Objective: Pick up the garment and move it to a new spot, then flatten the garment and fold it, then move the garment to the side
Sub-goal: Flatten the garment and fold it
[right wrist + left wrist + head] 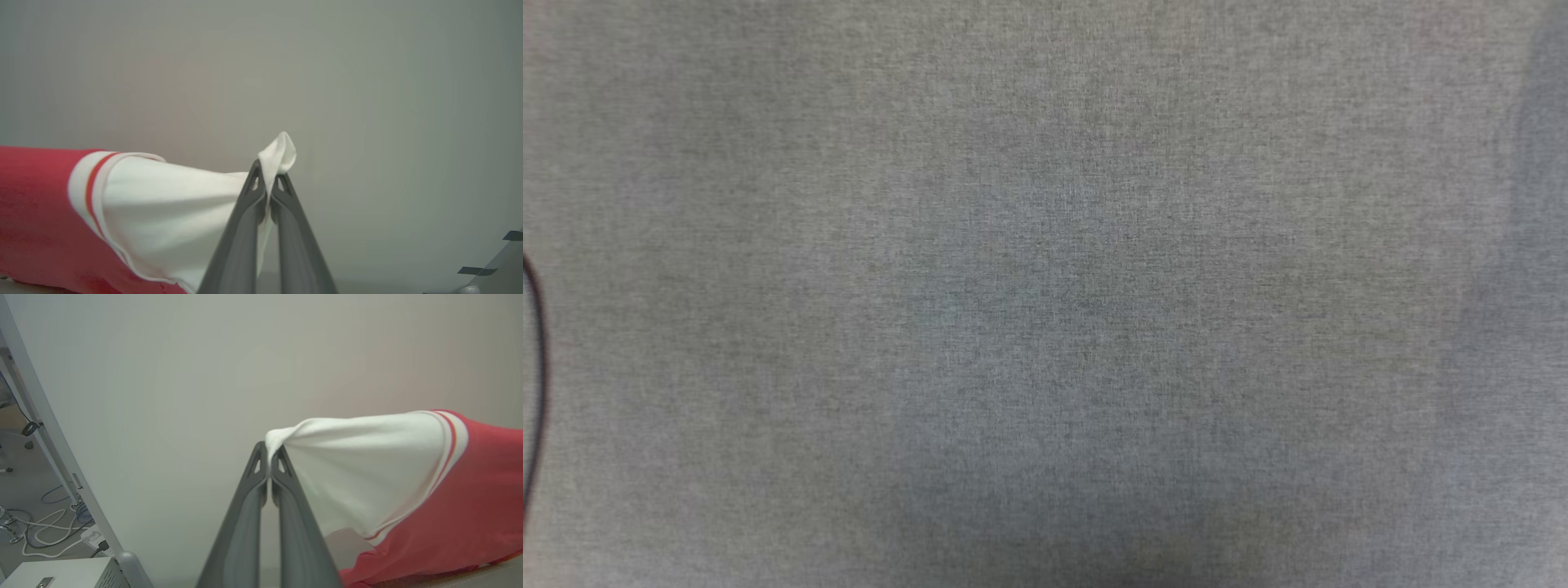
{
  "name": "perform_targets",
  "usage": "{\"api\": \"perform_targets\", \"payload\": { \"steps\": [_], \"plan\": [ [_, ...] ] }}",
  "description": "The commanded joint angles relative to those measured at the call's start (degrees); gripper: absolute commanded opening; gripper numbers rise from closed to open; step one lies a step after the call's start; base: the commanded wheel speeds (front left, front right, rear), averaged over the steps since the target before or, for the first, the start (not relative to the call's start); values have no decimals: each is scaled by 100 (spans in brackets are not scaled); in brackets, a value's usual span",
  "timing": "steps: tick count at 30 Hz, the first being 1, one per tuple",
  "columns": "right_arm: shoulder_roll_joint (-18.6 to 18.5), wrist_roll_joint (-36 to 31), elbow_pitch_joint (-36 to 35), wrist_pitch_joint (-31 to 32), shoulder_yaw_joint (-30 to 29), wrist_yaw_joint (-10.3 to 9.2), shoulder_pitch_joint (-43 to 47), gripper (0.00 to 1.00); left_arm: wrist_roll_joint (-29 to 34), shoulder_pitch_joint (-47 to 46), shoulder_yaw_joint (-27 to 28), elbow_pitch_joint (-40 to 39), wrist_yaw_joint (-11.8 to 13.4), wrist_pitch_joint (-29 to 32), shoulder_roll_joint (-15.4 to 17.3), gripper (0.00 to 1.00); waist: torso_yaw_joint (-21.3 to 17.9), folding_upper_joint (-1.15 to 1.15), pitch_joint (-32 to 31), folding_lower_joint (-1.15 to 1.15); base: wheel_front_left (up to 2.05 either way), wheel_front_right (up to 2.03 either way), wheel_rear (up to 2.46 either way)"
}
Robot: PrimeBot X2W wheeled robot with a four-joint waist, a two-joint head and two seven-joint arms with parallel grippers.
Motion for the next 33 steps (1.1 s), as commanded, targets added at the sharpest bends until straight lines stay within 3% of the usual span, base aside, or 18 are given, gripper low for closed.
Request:
{"api": "perform_targets", "payload": {
  "steps": [1,11,19,33],
  "plan": [
    [-56,143,9,-66,87,-11,323,0,-128,373,-41,14,-13,-50,-44,0,68,0,-255,-1,0,0,0],
    [-288,1343,-483,-163,730,-11,2769,0,-602,2946,-322,-218,-15,-81,-429,0,182,0,-1311,-1,0,0,0],
    [-646,2085,-1049,-140,1104,-11,4485,0,-1006,4764,-695,-349,-15,18,-474,0,234,0,-2038,-1,0,0,0],
    [-1037,2459,-1412,-127,1455,-11,6155,0,-1386,5961,-911,-142,-2,294,-518,0,248,0,-2893,-1,0,0,0]
  ]
}}
